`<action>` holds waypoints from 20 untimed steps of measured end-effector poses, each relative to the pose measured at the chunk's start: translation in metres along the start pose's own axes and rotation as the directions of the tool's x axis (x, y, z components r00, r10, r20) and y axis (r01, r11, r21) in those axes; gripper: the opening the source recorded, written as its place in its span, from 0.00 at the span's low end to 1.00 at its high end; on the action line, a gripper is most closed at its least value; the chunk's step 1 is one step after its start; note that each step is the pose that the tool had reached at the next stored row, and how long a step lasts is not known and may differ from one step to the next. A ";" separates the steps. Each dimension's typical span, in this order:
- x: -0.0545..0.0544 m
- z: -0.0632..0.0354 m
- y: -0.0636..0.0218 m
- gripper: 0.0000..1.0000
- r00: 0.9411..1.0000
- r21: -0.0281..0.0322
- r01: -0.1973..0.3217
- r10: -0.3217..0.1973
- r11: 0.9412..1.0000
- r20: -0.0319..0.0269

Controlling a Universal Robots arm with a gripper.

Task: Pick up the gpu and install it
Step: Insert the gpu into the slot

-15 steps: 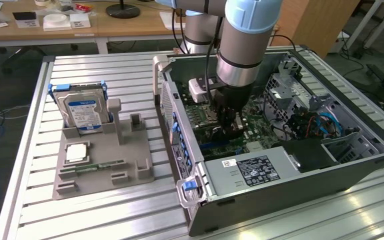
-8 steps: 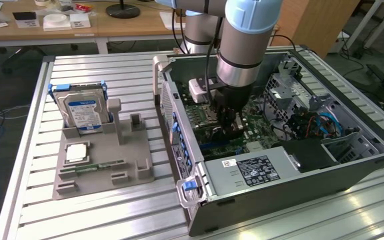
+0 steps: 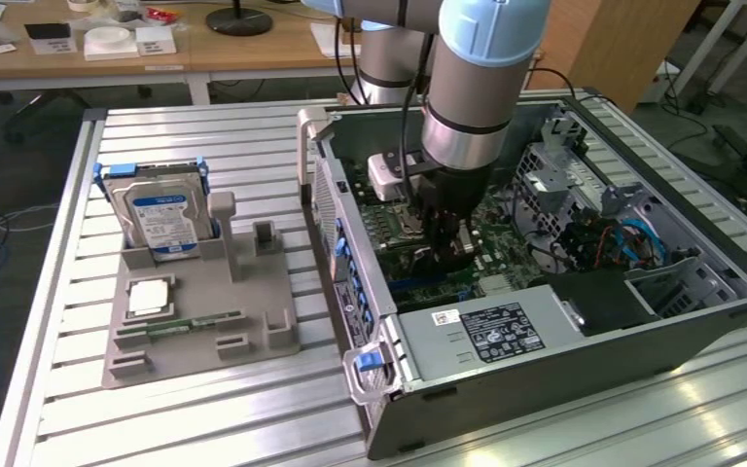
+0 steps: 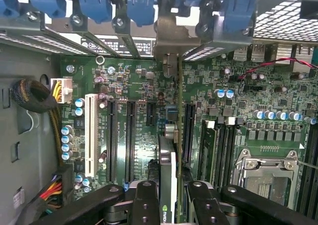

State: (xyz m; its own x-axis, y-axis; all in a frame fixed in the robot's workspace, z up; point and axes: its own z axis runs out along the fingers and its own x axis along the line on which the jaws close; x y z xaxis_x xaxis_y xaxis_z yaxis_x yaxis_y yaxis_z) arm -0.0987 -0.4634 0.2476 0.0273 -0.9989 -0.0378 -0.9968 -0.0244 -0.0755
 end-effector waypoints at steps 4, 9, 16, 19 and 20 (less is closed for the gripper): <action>0.000 0.0004 0.0004 0.26 1.000 0.000 0.000 0.000 1.000 0.000; 0.000 0.0014 0.0012 0.26 1.000 0.000 0.000 0.000 1.000 0.000; 0.000 0.0036 0.0021 0.26 1.000 0.000 0.000 0.000 1.000 0.000; 0.000 0.0036 0.0022 0.26 1.000 0.000 -0.001 0.001 1.000 0.000; 0.001 0.0036 0.0022 0.26 1.000 0.000 -0.002 0.002 1.000 0.000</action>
State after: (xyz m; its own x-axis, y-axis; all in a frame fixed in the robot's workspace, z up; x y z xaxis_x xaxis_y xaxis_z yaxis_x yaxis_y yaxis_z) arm -0.1006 -0.4638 0.2438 0.0255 -0.9990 -0.0377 -0.9969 -0.0227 -0.0754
